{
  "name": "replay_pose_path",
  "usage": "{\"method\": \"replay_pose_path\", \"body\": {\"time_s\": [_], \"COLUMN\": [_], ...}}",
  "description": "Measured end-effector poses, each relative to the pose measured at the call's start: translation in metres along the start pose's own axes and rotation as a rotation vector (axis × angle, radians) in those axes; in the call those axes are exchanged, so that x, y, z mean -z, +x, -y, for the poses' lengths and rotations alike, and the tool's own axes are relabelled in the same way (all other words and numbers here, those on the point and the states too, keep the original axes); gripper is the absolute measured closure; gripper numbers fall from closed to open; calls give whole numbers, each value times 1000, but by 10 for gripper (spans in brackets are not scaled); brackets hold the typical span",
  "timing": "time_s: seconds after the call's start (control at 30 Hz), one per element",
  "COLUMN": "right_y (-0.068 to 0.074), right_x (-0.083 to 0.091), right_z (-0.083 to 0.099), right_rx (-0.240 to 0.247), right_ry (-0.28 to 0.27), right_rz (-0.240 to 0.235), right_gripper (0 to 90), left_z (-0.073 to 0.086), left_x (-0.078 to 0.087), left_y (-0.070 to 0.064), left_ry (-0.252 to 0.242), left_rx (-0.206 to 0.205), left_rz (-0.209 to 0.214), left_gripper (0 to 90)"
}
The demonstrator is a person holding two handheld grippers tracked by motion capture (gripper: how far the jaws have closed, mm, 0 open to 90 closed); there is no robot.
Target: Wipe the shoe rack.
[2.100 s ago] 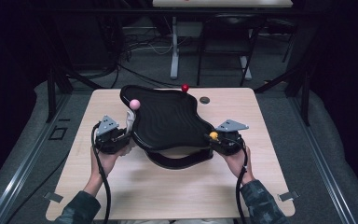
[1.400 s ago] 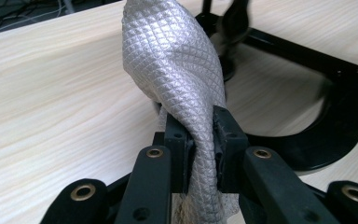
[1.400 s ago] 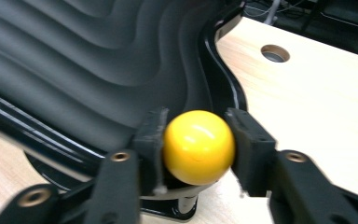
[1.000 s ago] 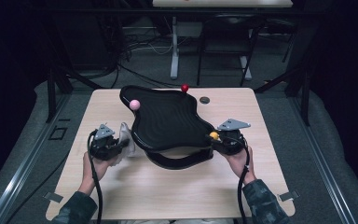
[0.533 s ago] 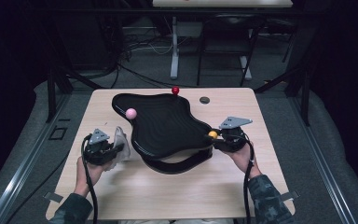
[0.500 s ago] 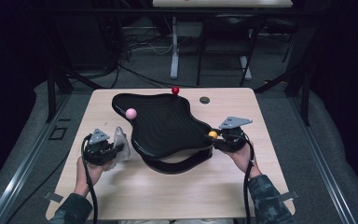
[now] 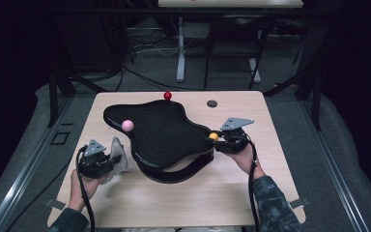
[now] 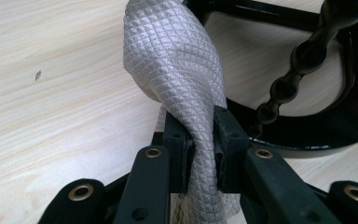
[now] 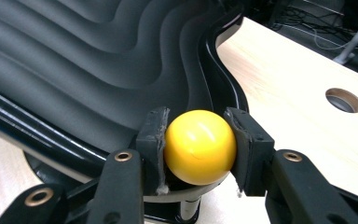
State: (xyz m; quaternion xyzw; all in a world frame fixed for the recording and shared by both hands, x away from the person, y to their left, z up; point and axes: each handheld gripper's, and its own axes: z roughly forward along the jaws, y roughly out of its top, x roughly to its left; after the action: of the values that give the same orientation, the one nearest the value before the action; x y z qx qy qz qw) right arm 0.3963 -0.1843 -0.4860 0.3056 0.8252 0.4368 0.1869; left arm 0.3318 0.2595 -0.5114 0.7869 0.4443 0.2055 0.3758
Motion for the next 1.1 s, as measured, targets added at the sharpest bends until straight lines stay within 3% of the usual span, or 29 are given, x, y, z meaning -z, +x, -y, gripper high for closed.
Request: {"method": "replay_pose_path", "body": {"time_s": [0.03, 0.07, 0.1, 0.13, 0.17, 0.2, 0.4, 0.57, 0.7, 0.87, 1.1], "right_y": [0, 0, 0, 0, 0, -2, -1, 2, 8, 12, 15], "right_x": [0, -2, -2, -3, -3, -5, -1, 12, 21, 21, 12], "right_z": [0, -2, -2, -3, -3, -4, -4, -3, -3, -6, -10], "right_rx": [0, -16, -16, -52, -52, -84, -99, -129, -140, -165, -126], "right_ry": [0, 6, 6, 16, 16, 19, 33, 26, 32, 19, 43], "right_rz": [0, 45, 45, 104, 104, 144, 149, 154, 163, 172, 216], "right_gripper": [599, 584, 584, 521, 521, 471, 447, 438, 491, 553, 592], "left_z": [0, 1, 1, 1, 1, 2, 1, 2, 2, 2, 2], "left_x": [0, 1, 1, 2, 2, 2, 3, 4, 5, 5, 5], "left_y": [0, 0, 0, 0, 0, 0, 1, 2, 2, 3, 2], "left_ry": [0, -1, -1, 1, 1, 4, 3, 1, -2, -1, 3], "left_rx": [0, 4, 4, 3, 3, 1, -5, -3, 3, 4, 5], "left_rz": [0, -1, -1, -2, -2, -2, -4, -5, -4, -5, -3], "left_gripper": [774, 773, 772, 771, 770, 770, 769, 768, 767, 765, 762]}}
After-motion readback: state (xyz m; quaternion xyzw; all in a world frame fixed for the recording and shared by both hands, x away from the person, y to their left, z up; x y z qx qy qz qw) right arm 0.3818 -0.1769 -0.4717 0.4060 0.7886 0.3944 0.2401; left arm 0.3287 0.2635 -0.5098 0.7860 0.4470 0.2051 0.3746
